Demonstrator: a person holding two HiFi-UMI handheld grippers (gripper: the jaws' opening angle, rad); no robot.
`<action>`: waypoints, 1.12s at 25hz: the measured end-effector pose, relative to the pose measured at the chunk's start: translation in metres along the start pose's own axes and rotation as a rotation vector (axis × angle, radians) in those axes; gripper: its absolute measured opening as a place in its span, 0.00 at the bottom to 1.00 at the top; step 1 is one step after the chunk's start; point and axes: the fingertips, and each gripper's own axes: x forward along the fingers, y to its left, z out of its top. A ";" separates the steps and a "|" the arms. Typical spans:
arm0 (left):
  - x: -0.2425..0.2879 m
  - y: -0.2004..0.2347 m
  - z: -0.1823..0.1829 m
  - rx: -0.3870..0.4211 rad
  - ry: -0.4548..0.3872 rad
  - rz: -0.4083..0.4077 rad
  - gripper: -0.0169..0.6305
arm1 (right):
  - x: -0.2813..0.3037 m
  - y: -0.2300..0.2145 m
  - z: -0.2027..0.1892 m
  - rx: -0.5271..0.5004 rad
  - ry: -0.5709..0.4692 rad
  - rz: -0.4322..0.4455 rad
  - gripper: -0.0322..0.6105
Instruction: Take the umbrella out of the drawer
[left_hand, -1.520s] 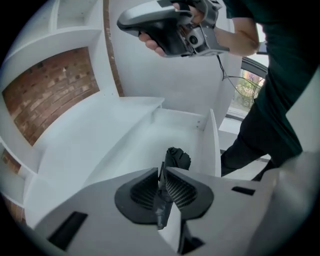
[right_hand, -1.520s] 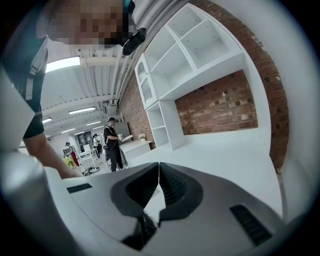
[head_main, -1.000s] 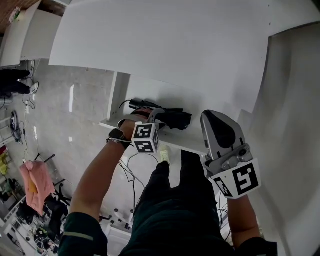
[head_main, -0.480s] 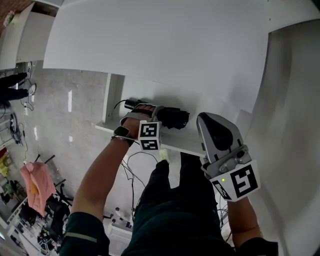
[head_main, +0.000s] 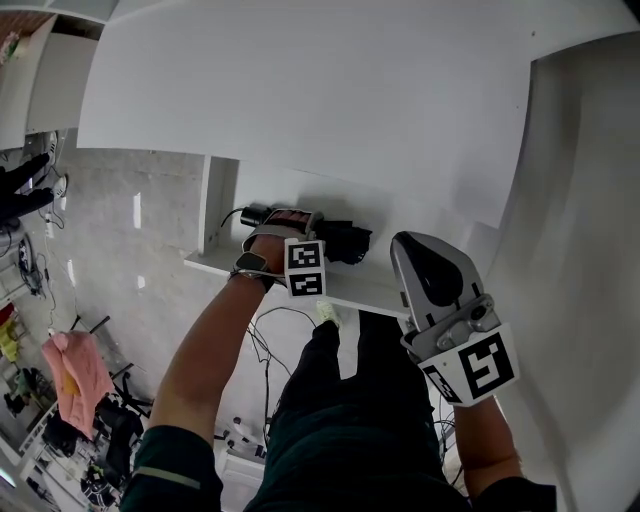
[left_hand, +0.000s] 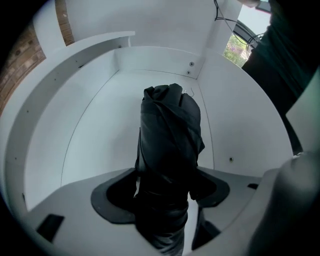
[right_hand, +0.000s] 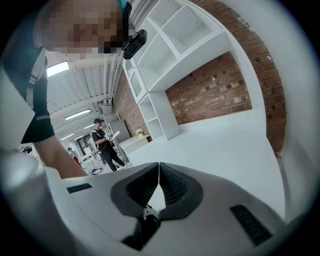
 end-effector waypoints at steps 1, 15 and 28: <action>0.000 0.001 0.001 0.000 0.001 0.001 0.51 | 0.000 0.000 0.000 0.003 -0.001 0.000 0.06; -0.024 -0.001 0.004 -0.098 -0.079 0.001 0.38 | -0.010 0.002 -0.006 0.000 0.002 -0.027 0.06; -0.149 0.019 0.036 -0.361 -0.391 0.160 0.38 | -0.042 0.024 0.024 0.050 -0.083 -0.096 0.06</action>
